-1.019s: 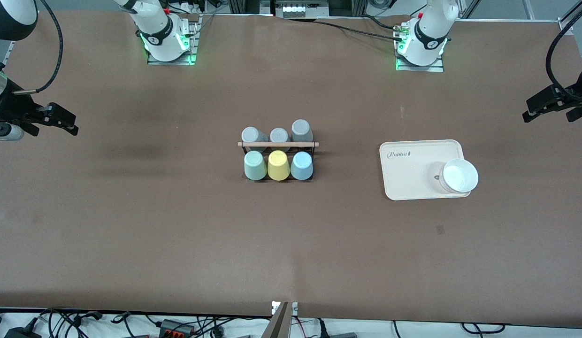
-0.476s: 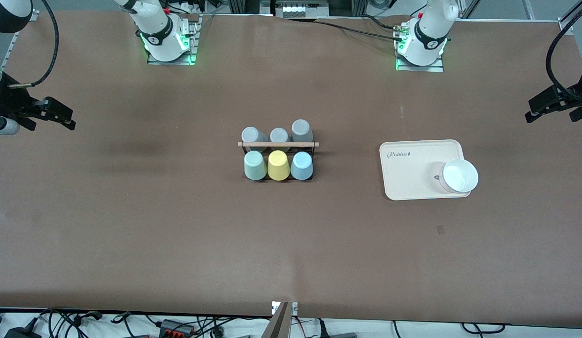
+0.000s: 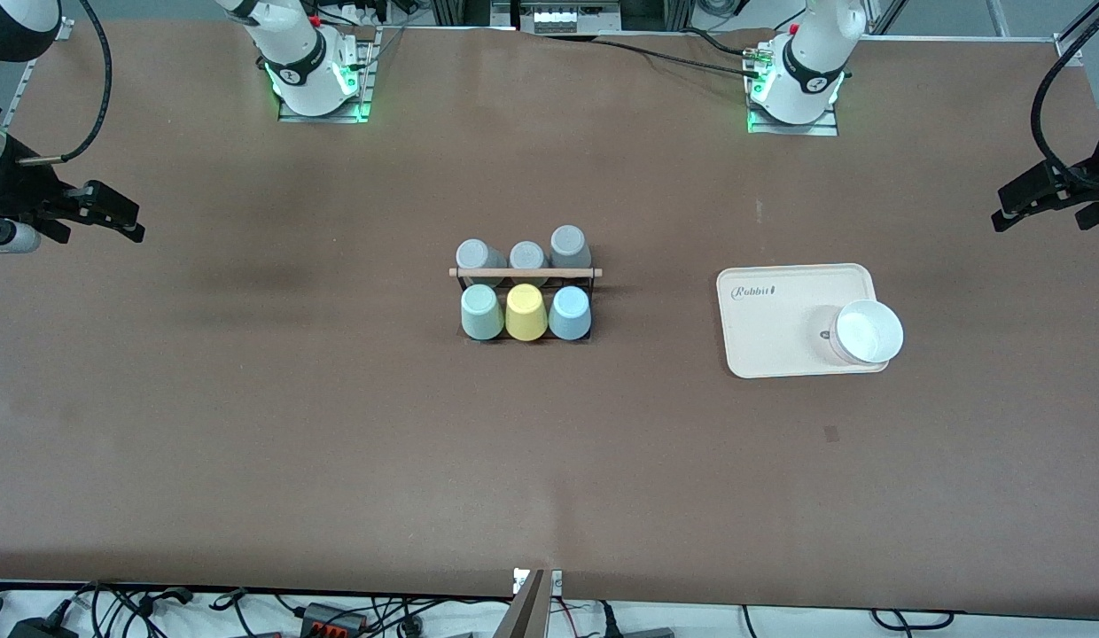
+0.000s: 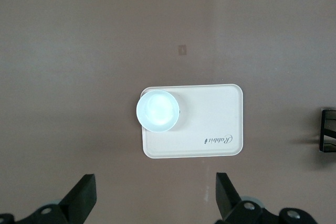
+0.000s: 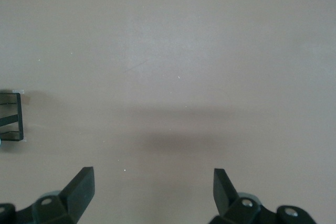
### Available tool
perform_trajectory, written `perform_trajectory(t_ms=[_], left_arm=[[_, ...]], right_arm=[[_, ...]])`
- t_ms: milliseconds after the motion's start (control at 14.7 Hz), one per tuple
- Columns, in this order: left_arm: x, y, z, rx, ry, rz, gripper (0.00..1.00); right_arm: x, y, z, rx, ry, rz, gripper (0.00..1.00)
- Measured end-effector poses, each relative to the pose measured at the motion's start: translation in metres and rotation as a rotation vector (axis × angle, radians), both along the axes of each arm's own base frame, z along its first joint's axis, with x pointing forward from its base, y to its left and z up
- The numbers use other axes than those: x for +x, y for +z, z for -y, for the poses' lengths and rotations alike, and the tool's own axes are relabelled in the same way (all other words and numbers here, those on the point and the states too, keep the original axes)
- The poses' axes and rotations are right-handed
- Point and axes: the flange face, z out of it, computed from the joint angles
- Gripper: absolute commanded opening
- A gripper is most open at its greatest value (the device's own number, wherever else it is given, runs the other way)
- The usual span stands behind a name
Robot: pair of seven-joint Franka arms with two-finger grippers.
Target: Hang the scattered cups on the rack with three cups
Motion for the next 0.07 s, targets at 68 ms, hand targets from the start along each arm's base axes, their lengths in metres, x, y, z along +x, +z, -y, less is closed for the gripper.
perform_trajectory(t_ms=[68], left_arm=[[0.0000, 0.0000, 0.0000, 0.000, 0.000, 0.000, 1.00]], right_arm=[[0.0000, 0.0000, 0.0000, 0.000, 0.000, 0.000, 1.00]])
